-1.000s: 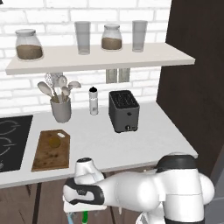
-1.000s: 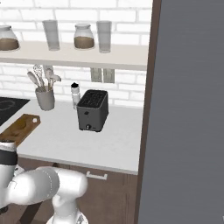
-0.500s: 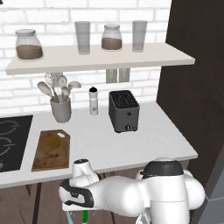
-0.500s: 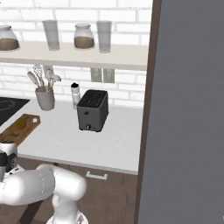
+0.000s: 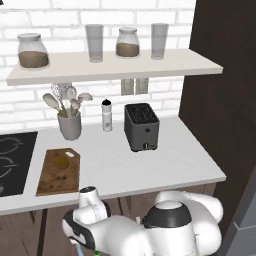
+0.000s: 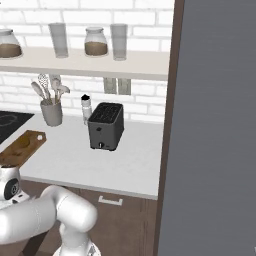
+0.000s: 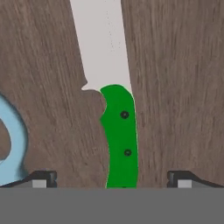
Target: Place the appropriate cutting tool for cutting the avocado skin on the cutting board.
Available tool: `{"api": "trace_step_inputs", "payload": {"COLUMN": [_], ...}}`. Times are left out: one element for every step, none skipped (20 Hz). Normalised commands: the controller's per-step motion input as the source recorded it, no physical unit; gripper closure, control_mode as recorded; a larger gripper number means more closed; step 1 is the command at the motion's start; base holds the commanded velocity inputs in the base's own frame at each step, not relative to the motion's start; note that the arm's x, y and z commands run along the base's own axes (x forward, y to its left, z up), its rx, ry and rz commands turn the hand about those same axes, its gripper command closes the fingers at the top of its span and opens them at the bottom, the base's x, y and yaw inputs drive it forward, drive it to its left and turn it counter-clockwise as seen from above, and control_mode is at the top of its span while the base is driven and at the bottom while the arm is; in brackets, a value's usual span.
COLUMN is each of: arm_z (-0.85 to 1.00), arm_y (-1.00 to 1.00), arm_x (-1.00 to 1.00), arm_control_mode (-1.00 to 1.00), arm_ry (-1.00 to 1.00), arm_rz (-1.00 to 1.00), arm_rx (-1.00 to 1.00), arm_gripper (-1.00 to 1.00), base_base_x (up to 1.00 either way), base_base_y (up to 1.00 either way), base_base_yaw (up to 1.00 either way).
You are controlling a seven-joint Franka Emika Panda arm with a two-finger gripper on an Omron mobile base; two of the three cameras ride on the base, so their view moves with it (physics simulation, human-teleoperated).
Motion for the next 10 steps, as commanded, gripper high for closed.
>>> {"api": "trace_step_inputs", "payload": {"arm_z": [-0.35,-0.3,-0.39,-0.49,-0.44,-0.44,-0.53,-0.48,-0.38,-0.37], "arm_y": [0.0,0.0,0.0,0.0,0.0,0.0,0.0,0.0,0.0,0.0], "arm_x": [0.0,0.0,0.0,0.0,0.0,0.0,0.0,0.0,0.0,0.0], "arm_control_mode": [-1.0,-1.0,-1.0,-1.0,-1.0,-1.0,-1.0,-1.0,-1.0,-1.0], "arm_ry": [-0.05,-0.04,-0.01,0.0,-0.01,-0.01,0.0,-0.03,-0.05,-0.01], "arm_rz": [0.0,0.0,0.0,0.0,0.0,0.0,0.0,0.0,0.0,0.0], "arm_rx": [0.0,0.0,0.0,0.0,0.0,0.0,0.0,0.0,0.0,0.0], "arm_gripper": [-1.0,-1.0,-1.0,-1.0,-1.0,1.0,1.0,1.0,1.0,1.0], "base_base_x": [0.0,0.0,0.0,0.0,0.0,0.0,0.0,0.0,0.0,0.0], "base_base_y": [0.0,0.0,0.0,0.0,0.0,0.0,0.0,0.0,0.0,0.0], "base_base_yaw": [0.0,0.0,0.0,0.0,0.0,0.0,0.0,0.0,0.0,0.0]}}
